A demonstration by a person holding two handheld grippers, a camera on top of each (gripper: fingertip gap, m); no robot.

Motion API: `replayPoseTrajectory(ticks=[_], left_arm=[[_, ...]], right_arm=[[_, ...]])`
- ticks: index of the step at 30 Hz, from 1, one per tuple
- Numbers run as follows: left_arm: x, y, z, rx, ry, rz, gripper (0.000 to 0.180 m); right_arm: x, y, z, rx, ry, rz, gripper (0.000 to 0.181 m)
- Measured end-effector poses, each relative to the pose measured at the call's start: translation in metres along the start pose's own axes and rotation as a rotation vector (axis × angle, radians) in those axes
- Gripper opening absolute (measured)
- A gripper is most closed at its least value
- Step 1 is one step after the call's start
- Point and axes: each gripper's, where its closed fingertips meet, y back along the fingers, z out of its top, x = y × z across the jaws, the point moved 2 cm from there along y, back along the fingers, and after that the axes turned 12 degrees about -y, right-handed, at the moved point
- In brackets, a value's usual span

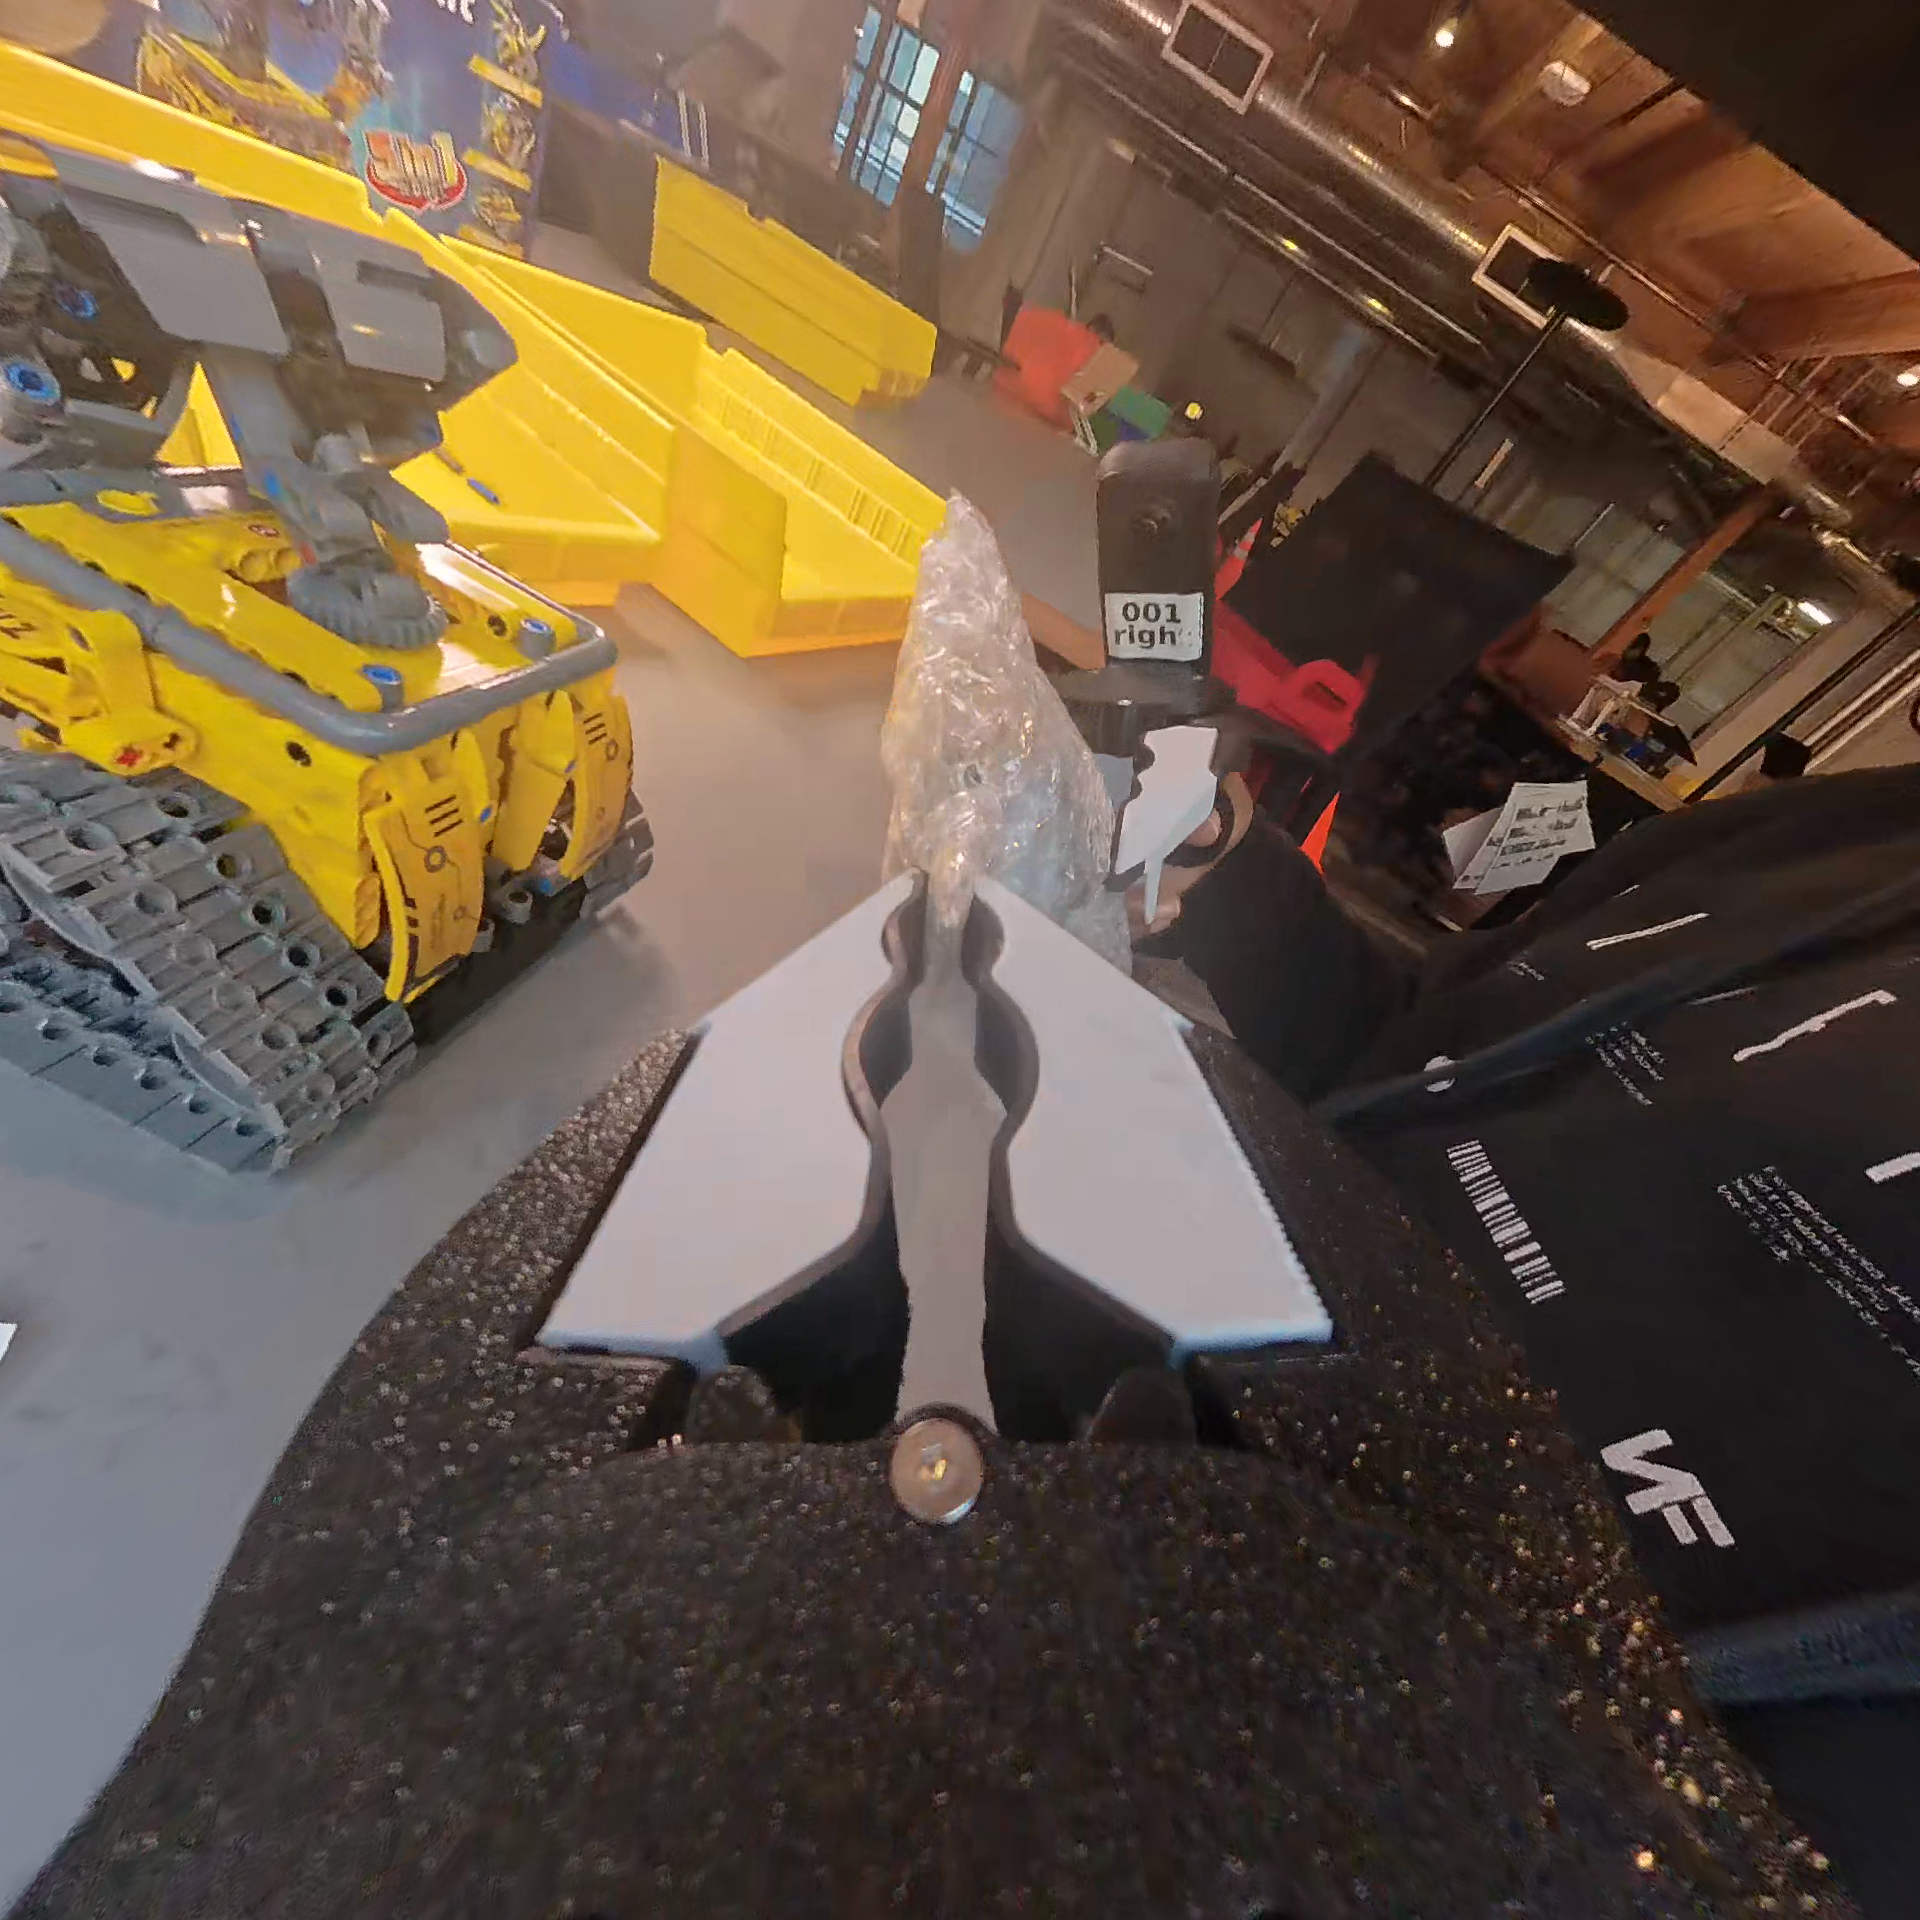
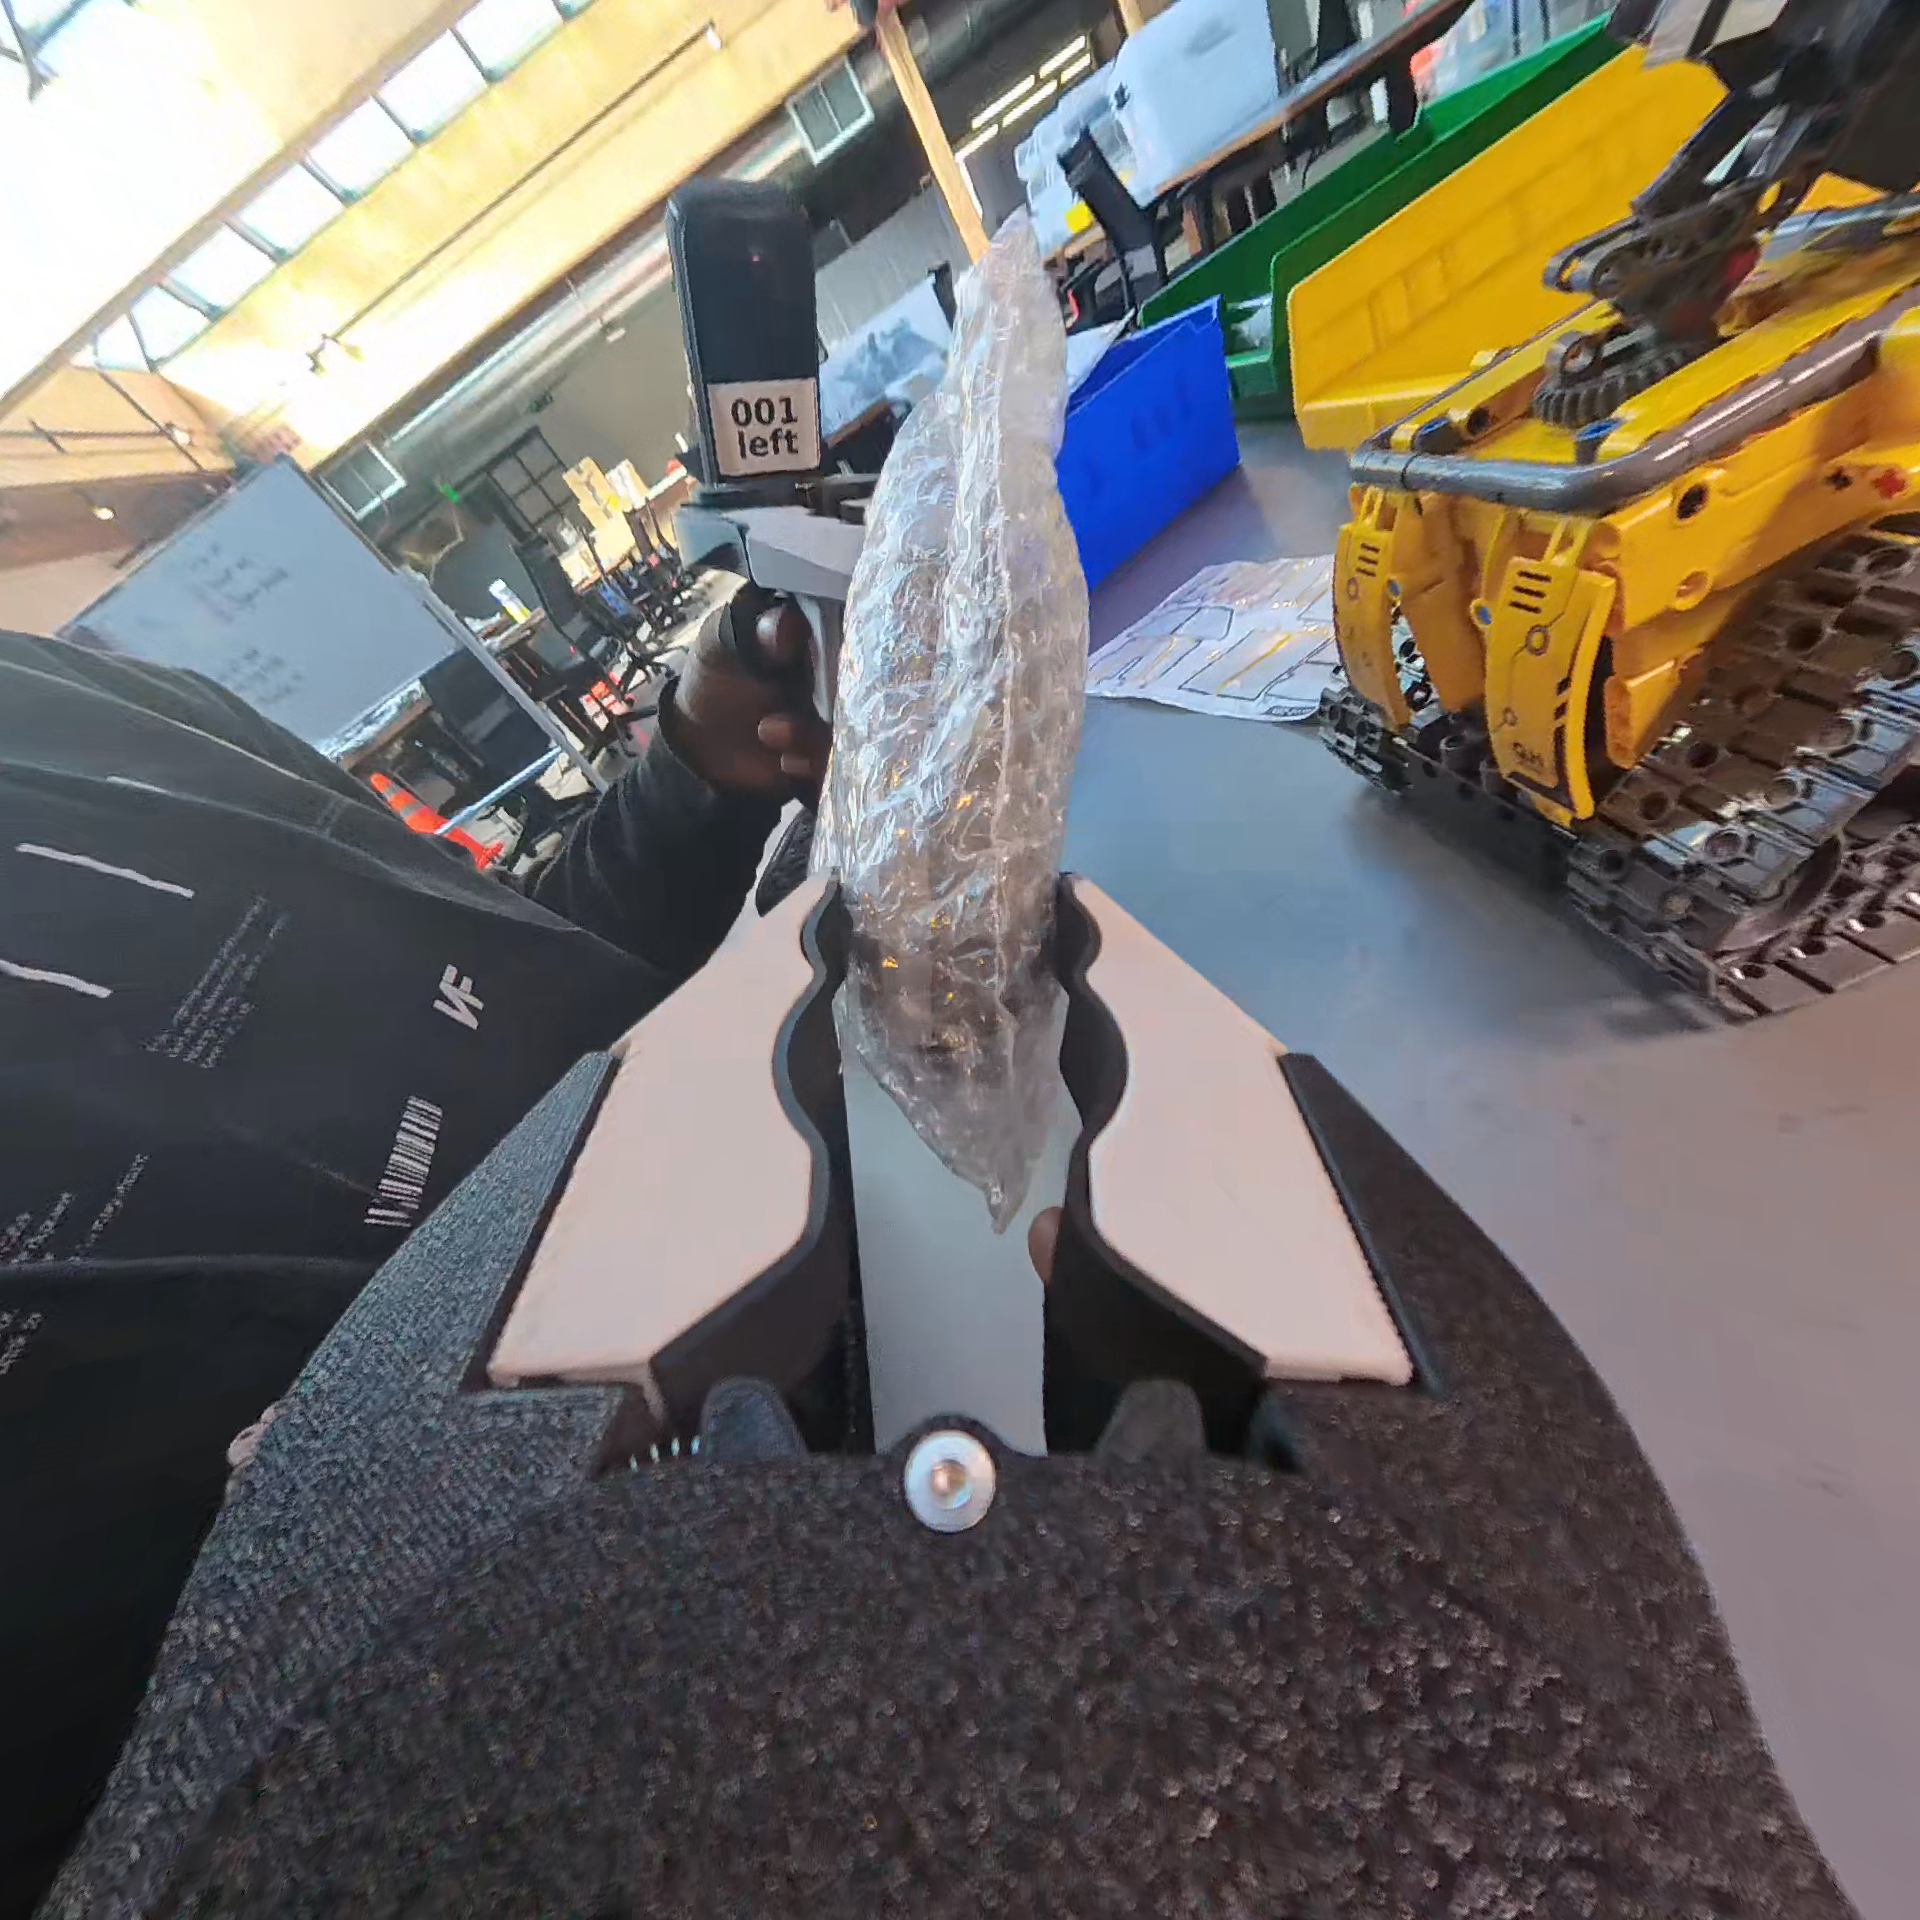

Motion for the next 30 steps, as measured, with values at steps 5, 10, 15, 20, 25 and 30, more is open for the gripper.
replayPoseTrajectory(ticks=[5, 10, 15, 20, 25, 30], left_arm=[[0.014, 0.002, -0.03, 0.155, 0.052, -0.01, 0.004], [0.01, 0.001, -0.078, 0.426, -0.048, -0.126, 0.008], [0.029, 0.009, -0.054, 0.413, -0.203, -0.185, 0.04], [0.048, -0.009, -0.04, 0.382, -0.252, -0.236, 0.058], [0.055, -0.014, -0.061, 0.363, -0.424, -0.201, 0.034], [0.048, -0.018, -0.078, 0.391, -0.709, -0.138, 0.032]], right_arm=[[-0.017, -0.003, -0.01, 0.177, 0.004, -0.06, 0.039], [-0.038, -0.004, -0.031, 0.481, 0.054, -0.115, 0.039], [-0.048, -0.018, -0.024, 0.649, 0.261, -0.062, 0.038], [-0.05, -0.05, 0.014, 0.568, 0.619, -0.049, 0.038], [-0.067, -0.059, 0.017, 0.492, 1.053, -0.119, 0.039], [-0.071, -0.052, -0.008, 0.51, 1.059, -0.057, 0.04]])
